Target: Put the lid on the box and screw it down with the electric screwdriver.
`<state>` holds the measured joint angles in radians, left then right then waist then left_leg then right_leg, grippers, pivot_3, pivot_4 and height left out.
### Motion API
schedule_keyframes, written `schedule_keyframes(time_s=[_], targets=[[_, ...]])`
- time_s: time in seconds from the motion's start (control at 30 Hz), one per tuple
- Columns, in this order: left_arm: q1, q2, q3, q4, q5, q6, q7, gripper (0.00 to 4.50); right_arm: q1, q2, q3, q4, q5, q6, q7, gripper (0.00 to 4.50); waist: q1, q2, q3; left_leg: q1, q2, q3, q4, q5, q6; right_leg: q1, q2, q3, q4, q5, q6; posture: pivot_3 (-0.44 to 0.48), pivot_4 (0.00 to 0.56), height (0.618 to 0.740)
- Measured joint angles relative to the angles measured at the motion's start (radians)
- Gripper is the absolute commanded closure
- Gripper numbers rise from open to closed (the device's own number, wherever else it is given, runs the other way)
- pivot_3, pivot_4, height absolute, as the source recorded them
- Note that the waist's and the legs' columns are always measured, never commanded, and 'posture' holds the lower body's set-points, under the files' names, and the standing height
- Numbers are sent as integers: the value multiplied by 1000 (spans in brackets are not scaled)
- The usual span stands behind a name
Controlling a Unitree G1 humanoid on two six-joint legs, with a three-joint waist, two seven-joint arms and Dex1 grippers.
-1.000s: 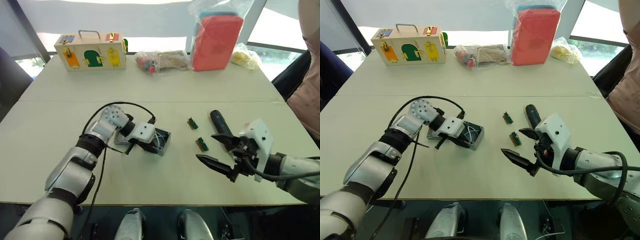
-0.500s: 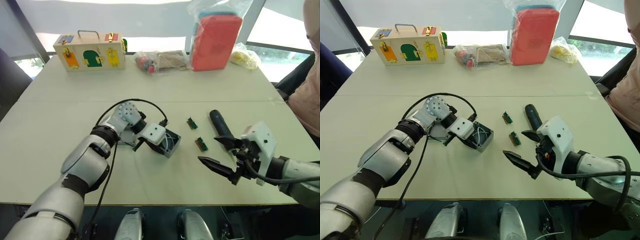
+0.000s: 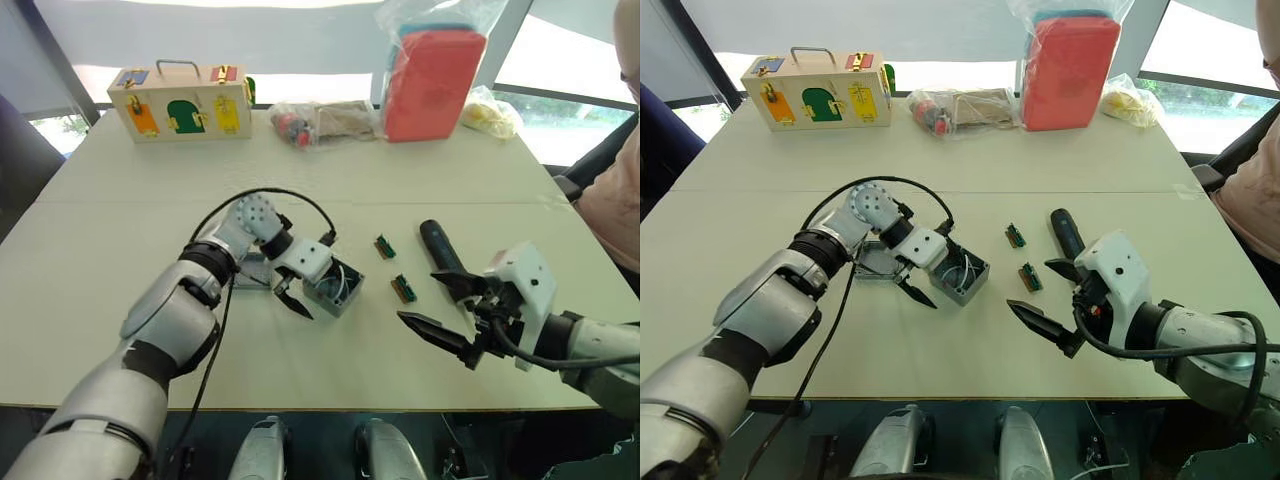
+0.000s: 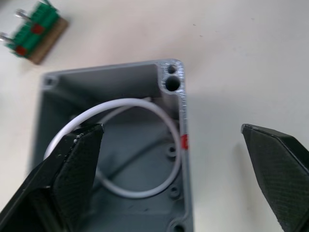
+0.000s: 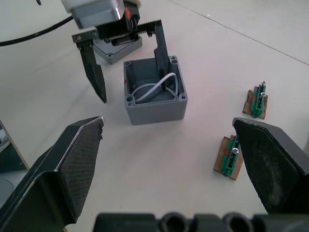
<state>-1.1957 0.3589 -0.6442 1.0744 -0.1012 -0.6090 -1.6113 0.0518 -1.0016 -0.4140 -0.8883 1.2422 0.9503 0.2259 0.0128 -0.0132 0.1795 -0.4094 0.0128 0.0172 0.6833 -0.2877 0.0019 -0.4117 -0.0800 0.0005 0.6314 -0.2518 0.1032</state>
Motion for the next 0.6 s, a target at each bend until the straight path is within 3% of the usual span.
schedule_keyframes(time_s=[0.37,0.6], targets=[[-6,181,27,-145,-114,148,0,17,-38,-1,39,24,-13,-4,31,0,-1,0,0,0,1,0,0,0,0,0,0,0,0,0,0,0,150,730],[22,275,211,-237,-163,358,63,17,-76,-1,61,37,-38,-9,57,0,-2,0,0,0,1,0,0,0,0,0,0,0,0,0,0,0,150,730]])
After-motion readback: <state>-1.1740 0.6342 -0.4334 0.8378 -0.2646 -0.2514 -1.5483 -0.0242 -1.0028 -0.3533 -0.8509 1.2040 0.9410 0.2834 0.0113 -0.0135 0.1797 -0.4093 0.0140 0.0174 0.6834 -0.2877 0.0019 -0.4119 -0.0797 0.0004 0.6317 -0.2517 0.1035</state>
